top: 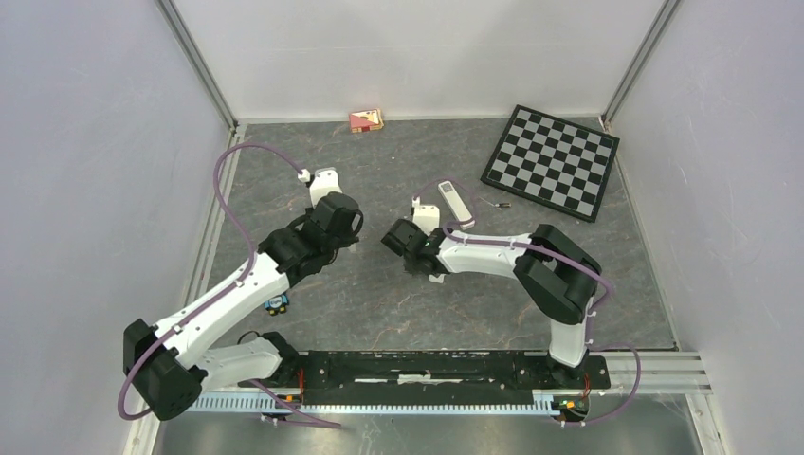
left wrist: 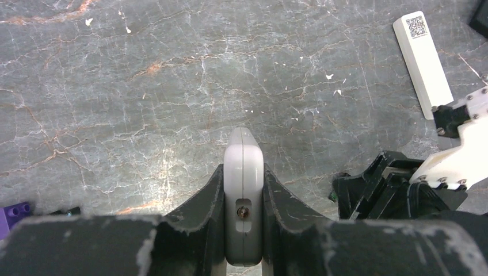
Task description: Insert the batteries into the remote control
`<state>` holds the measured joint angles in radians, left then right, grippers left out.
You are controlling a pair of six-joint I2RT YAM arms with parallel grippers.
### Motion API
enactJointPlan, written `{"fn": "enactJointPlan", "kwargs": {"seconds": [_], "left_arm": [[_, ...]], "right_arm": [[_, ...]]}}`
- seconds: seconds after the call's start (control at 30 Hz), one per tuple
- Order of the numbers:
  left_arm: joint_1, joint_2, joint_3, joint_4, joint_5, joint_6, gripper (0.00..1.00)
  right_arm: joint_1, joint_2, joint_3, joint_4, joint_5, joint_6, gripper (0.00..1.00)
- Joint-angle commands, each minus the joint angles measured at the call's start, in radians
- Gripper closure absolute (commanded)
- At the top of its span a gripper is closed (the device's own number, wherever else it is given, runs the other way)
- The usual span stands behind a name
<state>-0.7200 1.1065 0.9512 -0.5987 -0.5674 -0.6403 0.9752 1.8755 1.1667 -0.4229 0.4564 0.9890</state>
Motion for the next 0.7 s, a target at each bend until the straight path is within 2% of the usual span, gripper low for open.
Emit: {"fn": "enactJointPlan", "kwargs": {"seconds": [0.0,0.23,0.3,0.43,0.67], "left_arm": [[0.017,-0.041,-0.014,0.050,-0.014,0.036,0.98],[0.028,-0.058,-0.022,0.062,0.011,0.036,0.98],[0.030,-0.061,-0.029,0.066,0.024,0.031,0.98],[0.034,-0.071,-0.049,0.083,0.060,0.022,0.98],[0.068,-0.121,-0.155,0.217,0.203,-0.023,0.98]], "right_arm": [[0.038,0.058,0.040,-0.183,0.075,0.007,0.62],[0.050,0.081,0.047,-0.191,0.071,0.007,0.79],[0.051,0.079,0.038,-0.175,0.065,0.001,0.86],[0.049,0.065,0.009,-0.121,0.076,-0.026,0.94],[0.043,-0.053,-0.045,-0.040,0.137,-0.074,0.96]]}}
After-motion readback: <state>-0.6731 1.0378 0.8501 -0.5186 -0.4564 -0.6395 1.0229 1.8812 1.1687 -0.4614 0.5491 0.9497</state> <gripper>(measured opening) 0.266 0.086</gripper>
